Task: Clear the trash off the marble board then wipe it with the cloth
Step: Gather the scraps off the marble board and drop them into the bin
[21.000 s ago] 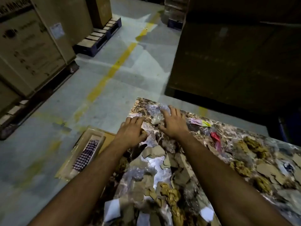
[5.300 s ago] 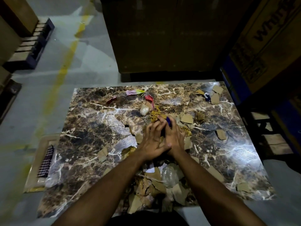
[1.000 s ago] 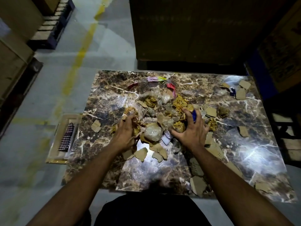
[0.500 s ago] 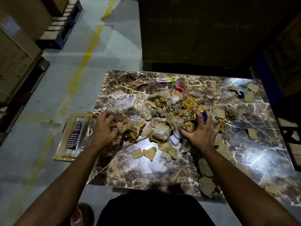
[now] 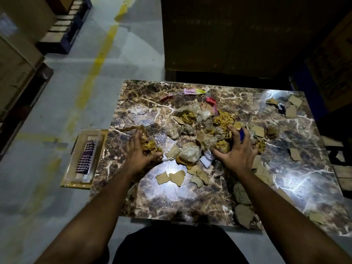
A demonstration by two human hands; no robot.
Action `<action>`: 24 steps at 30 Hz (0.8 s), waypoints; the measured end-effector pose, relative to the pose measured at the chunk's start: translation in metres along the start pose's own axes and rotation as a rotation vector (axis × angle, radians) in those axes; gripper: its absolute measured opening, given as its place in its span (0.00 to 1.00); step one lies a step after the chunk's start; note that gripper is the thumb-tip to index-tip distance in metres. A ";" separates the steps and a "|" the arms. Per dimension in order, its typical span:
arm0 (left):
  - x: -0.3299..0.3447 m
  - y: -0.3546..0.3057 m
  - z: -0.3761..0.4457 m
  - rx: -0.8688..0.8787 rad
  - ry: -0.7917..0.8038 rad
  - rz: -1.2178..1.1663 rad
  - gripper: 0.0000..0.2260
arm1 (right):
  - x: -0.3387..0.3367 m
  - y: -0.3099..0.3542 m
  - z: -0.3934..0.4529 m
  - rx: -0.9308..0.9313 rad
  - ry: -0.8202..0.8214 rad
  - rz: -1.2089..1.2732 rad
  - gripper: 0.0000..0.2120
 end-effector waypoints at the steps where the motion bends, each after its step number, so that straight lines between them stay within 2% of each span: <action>1: 0.004 -0.003 -0.002 0.038 0.026 0.047 0.59 | 0.000 -0.001 0.000 -0.002 -0.002 0.001 0.51; 5: 0.023 -0.006 -0.008 0.181 0.078 0.288 0.65 | 0.000 -0.001 -0.001 -0.009 -0.014 -0.009 0.51; 9: 0.039 -0.026 -0.021 0.331 0.052 0.309 0.63 | 0.000 -0.001 -0.002 -0.010 -0.018 -0.019 0.51; 14: 0.063 -0.062 -0.013 0.365 0.092 0.450 0.53 | 0.000 -0.003 -0.003 -0.014 -0.014 0.002 0.51; 17: 0.069 -0.078 -0.009 0.367 0.085 0.474 0.41 | 0.000 -0.002 -0.002 -0.018 -0.012 0.005 0.51; 19: 0.070 -0.086 -0.010 0.397 0.082 0.446 0.34 | 0.000 -0.003 -0.002 -0.022 -0.006 0.015 0.51; 24: 0.075 -0.100 -0.011 0.402 0.011 0.223 0.24 | 0.001 -0.005 0.000 -0.022 -0.006 0.007 0.51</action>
Point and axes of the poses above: each hand's wrist, its own z-axis towards the middle knuckle, its own x-axis out of the palm, y = z × x, the point moved 3 cm from there along z, towards the middle knuckle, and after that the axes turned 9 degrees about -x, right-handed, at the moved point
